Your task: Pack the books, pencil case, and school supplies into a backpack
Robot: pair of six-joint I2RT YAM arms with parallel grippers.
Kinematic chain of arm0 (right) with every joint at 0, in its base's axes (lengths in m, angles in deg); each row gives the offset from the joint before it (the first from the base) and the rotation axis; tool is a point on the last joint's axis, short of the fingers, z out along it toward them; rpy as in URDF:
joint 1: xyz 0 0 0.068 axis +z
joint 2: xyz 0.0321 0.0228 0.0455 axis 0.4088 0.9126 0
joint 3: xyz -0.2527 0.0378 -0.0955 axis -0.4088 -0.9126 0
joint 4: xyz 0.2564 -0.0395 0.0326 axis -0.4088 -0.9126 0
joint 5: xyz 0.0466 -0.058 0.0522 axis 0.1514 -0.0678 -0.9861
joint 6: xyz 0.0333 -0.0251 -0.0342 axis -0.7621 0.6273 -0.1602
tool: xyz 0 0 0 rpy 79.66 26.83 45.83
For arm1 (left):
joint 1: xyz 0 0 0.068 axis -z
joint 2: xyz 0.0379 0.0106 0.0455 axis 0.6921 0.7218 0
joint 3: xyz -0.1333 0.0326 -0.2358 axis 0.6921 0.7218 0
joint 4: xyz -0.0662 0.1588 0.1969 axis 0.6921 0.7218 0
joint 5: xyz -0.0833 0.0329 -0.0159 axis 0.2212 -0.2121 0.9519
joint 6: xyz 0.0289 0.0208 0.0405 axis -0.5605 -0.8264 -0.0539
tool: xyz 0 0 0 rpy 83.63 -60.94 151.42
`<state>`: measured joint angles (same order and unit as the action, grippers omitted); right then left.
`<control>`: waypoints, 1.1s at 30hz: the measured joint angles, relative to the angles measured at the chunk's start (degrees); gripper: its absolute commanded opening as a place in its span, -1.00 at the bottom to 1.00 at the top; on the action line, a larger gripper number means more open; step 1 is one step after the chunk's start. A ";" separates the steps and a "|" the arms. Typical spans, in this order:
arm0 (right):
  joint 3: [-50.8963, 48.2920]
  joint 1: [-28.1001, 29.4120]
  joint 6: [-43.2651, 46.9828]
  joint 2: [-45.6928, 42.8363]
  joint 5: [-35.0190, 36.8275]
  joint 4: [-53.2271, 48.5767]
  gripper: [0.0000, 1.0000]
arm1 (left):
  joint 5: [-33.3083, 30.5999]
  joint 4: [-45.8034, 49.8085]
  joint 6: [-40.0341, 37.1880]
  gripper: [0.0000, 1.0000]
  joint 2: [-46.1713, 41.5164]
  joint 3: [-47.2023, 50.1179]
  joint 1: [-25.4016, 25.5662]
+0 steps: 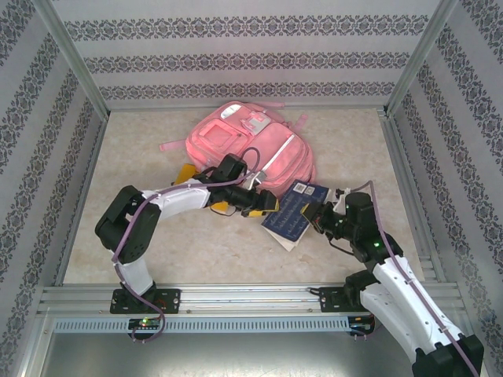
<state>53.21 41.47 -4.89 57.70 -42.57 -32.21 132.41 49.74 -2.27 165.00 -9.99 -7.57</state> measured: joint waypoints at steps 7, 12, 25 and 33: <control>0.79 -0.37 -0.74 2.23 -1.66 4.02 -0.69 | 7.98 -33.29 22.82 -0.38 3.65 6.16 -0.13; 0.87 -1.11 0.46 4.13 -1.29 3.98 -0.23 | 9.94 -55.58 38.84 -1.00 8.70 7.19 -0.37; 5.31 -6.29 8.52 3.43 7.87 -7.41 0.44 | 10.01 -64.70 46.31 -1.00 7.28 7.54 -1.86; 6.03 -13.03 14.67 4.61 0.59 -2.54 0.54 | 13.68 -57.68 39.91 -1.00 4.48 6.25 -2.01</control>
<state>59.24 28.44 9.77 62.31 -41.98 -34.75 146.09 -7.94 37.64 169.48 -3.74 -9.58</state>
